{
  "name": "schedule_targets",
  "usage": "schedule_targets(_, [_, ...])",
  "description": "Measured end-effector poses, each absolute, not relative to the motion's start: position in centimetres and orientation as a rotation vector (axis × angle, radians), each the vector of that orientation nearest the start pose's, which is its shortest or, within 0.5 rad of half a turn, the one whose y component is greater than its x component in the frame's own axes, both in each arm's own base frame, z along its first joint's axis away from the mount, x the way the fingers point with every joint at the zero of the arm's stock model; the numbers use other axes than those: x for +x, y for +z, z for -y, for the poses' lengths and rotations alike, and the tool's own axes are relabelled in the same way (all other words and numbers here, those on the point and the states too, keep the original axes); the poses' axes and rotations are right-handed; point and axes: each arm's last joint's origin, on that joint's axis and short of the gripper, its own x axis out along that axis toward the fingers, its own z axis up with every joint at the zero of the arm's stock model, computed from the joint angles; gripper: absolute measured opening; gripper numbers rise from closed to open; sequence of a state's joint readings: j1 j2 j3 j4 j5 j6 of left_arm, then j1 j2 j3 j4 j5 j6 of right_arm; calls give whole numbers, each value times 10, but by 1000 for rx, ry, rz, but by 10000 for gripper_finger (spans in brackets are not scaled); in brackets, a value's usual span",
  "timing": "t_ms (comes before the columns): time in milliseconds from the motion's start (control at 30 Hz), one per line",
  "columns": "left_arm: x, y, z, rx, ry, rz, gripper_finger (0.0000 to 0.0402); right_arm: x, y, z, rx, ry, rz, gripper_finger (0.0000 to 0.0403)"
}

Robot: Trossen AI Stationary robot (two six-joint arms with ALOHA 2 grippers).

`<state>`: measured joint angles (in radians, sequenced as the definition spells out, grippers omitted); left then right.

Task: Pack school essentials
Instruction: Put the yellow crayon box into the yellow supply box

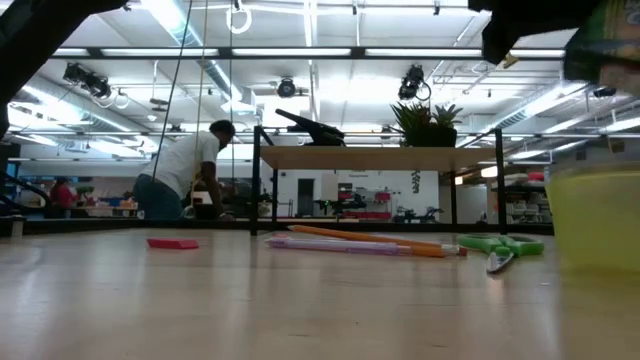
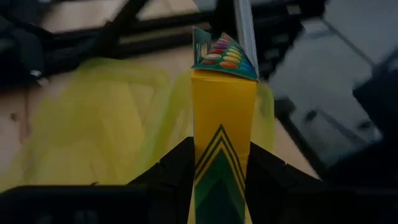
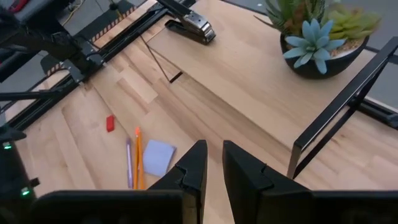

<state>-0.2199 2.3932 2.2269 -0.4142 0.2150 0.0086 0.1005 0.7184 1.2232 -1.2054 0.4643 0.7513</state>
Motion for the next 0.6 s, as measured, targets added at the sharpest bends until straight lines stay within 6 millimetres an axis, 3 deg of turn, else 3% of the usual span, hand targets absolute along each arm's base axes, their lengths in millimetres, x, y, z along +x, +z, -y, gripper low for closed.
schedule_targets(167, [541,231,127,-216,-367,-602,120,79,388,5,521,-582,-504,57])
schedule_targets(333, [540,205,134,-262,-405,-714,121,80,388,5,523,-581,-501,57])
schedule_targets(600, [542,201,132,-368,-355,-732,121,80,388,5,526,-581,-497,57])
